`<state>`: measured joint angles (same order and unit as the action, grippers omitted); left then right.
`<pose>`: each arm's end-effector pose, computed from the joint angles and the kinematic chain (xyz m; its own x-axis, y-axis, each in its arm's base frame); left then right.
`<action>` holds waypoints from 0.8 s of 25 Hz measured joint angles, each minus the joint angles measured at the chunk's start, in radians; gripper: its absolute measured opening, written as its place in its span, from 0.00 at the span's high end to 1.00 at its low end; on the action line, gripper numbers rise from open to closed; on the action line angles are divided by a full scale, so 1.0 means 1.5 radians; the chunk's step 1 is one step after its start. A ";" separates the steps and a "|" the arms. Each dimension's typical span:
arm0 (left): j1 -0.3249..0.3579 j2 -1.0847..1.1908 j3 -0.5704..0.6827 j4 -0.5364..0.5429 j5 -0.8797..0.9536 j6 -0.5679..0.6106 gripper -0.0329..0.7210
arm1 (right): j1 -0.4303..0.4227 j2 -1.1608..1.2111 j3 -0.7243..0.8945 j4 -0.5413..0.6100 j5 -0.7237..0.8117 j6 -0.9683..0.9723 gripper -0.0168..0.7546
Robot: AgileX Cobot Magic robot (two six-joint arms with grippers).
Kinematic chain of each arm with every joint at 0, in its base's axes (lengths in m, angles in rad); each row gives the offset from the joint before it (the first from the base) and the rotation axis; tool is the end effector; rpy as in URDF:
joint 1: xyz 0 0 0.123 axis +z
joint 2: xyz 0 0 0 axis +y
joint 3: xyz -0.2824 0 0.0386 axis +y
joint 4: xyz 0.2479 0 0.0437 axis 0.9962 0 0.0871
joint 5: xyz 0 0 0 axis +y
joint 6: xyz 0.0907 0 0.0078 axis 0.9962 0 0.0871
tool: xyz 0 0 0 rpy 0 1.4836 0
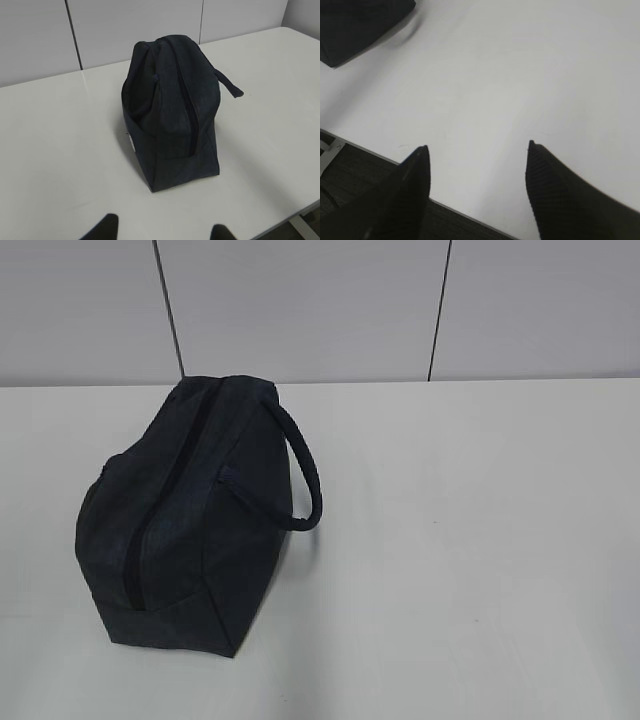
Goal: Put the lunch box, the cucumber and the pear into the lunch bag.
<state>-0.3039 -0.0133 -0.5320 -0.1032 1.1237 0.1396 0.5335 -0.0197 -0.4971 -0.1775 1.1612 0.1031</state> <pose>-0.0156 -0.0040 0.2811 -0.4107 0.2276 -0.8829 0.4170 0.9080 0.0402 -0.0035 -0.0192 0.2693 -0.4630 -0.2370 -0.8541 -0.3685 0.9278 -0.0577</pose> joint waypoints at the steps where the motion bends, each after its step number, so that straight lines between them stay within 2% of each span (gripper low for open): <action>1: 0.000 0.000 0.000 0.000 0.000 0.000 0.50 | 0.000 0.000 0.000 0.000 0.000 0.000 0.36; 17: 0.002 0.000 0.000 -0.001 0.000 0.000 0.50 | -0.001 0.000 0.000 0.000 -0.001 0.000 0.36; 19: 0.016 0.000 0.000 -0.001 0.000 0.000 0.50 | -0.029 0.000 0.000 0.000 -0.001 0.000 0.36; 20: 0.033 0.000 0.000 -0.001 0.000 0.000 0.50 | -0.066 0.000 0.000 0.000 -0.003 0.000 0.36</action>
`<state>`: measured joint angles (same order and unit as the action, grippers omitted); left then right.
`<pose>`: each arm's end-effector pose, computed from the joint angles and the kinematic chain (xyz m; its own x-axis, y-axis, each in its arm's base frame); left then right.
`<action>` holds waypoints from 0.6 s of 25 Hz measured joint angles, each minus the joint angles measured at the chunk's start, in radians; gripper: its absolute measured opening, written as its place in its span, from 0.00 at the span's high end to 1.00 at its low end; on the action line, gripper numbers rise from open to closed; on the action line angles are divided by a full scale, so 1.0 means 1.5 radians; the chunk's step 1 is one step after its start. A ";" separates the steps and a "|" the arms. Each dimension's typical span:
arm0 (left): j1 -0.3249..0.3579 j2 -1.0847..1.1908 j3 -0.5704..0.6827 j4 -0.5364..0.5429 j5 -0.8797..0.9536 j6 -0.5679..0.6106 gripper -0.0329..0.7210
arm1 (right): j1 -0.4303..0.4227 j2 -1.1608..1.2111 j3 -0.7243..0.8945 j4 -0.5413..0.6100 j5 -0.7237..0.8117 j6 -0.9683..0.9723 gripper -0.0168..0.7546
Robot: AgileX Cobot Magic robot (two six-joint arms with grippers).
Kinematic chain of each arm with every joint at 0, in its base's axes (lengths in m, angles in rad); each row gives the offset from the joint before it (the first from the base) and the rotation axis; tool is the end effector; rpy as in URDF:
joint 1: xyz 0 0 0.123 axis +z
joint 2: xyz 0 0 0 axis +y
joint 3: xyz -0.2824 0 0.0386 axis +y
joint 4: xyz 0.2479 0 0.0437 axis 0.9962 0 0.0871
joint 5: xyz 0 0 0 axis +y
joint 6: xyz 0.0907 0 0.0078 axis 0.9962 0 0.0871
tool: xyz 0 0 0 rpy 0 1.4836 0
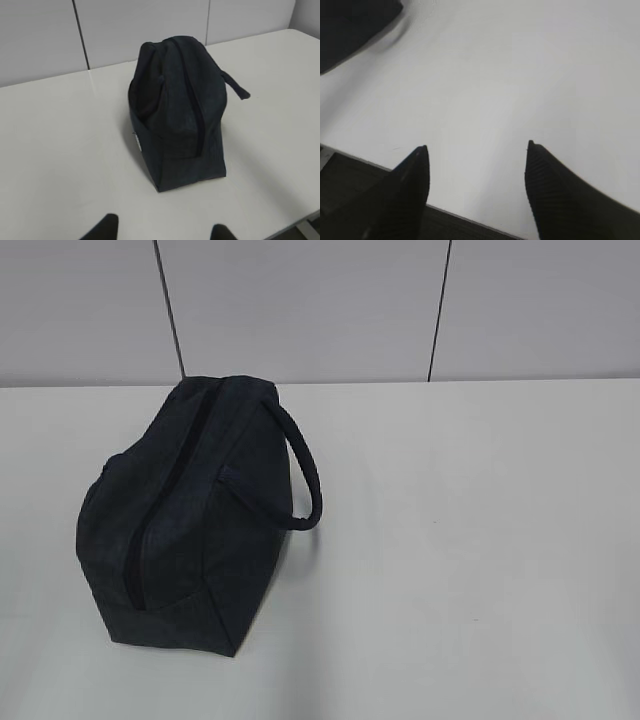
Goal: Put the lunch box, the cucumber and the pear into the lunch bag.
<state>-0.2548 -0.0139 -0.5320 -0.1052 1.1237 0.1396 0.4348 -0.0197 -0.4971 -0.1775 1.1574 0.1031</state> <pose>-0.0155 -0.0049 0.2811 -0.4210 0.2062 -0.8833 0.3730 0.9270 0.0386 -0.0052 -0.0186 0.2696 -0.4810 -0.1895 -0.8560 -0.2756 0.9595 -0.0575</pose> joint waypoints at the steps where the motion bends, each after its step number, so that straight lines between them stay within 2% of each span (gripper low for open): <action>1: 0.022 0.000 0.000 0.000 0.000 0.000 0.50 | -0.025 0.000 0.000 0.000 0.000 0.000 0.36; 5: 0.107 0.000 0.000 0.000 0.000 0.000 0.50 | -0.172 0.000 0.000 0.000 0.000 0.000 0.36; 7: 0.139 0.000 0.000 0.000 0.000 0.000 0.50 | -0.214 0.000 0.000 0.000 0.000 0.000 0.36; 10: 0.156 0.000 0.000 0.000 0.000 0.000 0.50 | -0.233 0.000 0.000 0.000 0.000 0.000 0.36; 15: 0.155 -0.002 0.000 -0.002 0.000 0.000 0.50 | -0.233 0.000 0.000 0.000 0.000 0.000 0.36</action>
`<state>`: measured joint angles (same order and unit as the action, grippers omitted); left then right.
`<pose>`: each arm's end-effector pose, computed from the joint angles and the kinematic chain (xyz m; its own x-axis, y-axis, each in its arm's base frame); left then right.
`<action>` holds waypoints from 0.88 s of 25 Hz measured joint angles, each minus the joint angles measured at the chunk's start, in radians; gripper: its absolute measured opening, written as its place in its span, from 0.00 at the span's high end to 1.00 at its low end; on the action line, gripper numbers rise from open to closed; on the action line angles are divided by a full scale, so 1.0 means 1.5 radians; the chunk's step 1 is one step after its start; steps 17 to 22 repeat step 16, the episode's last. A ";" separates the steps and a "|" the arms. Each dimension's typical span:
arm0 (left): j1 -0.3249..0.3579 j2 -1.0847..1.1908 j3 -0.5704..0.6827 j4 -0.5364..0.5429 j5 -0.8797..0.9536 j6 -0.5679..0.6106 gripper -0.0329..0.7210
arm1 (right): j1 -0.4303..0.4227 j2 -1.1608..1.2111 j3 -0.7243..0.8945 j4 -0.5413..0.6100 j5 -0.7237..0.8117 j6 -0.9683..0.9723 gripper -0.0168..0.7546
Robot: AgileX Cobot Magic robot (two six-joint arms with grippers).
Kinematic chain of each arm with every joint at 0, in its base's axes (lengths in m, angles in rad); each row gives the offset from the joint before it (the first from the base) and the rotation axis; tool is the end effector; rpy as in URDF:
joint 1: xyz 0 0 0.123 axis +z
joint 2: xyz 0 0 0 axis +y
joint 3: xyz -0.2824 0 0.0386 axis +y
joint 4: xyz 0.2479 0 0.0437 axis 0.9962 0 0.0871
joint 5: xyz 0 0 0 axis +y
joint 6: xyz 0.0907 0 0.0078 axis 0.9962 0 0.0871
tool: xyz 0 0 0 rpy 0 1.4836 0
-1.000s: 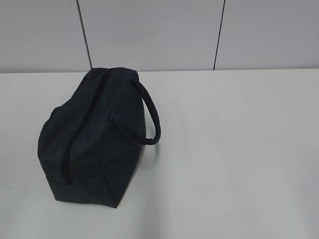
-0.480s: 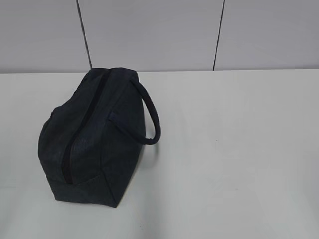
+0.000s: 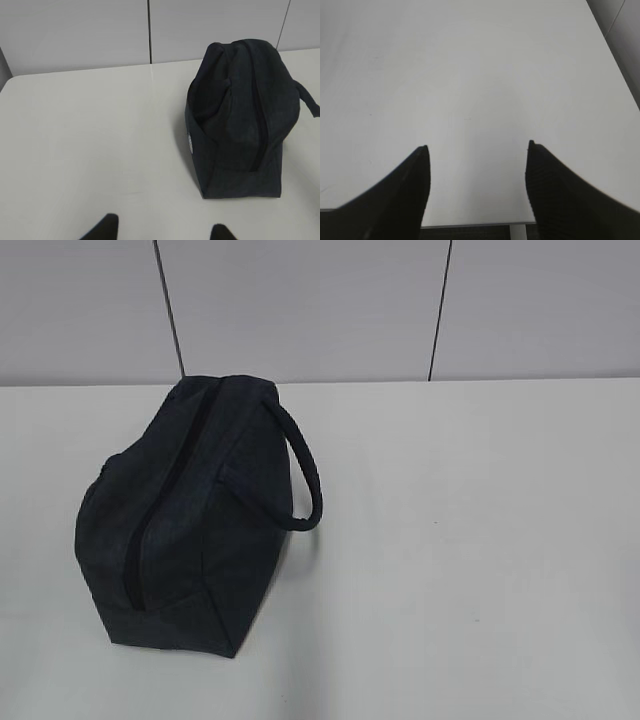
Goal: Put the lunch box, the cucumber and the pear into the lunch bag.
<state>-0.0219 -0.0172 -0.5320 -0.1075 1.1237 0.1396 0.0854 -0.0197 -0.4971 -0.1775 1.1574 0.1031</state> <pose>-0.0145 -0.0085 0.2811 -0.4542 0.1024 -0.8850 0.1502 0.9880 0.0372 -0.0112 -0.0157 0.2696 -0.5168 -0.0134 -0.8560 0.0695 0.9959 -0.0575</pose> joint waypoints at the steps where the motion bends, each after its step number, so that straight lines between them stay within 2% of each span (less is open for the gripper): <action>1: 0.000 0.000 0.000 0.000 0.000 0.000 0.50 | 0.000 0.000 0.000 0.000 0.000 0.000 0.36; 22: 0.000 0.000 0.000 0.000 0.000 0.000 0.50 | 0.000 0.000 0.000 0.000 0.000 0.000 0.36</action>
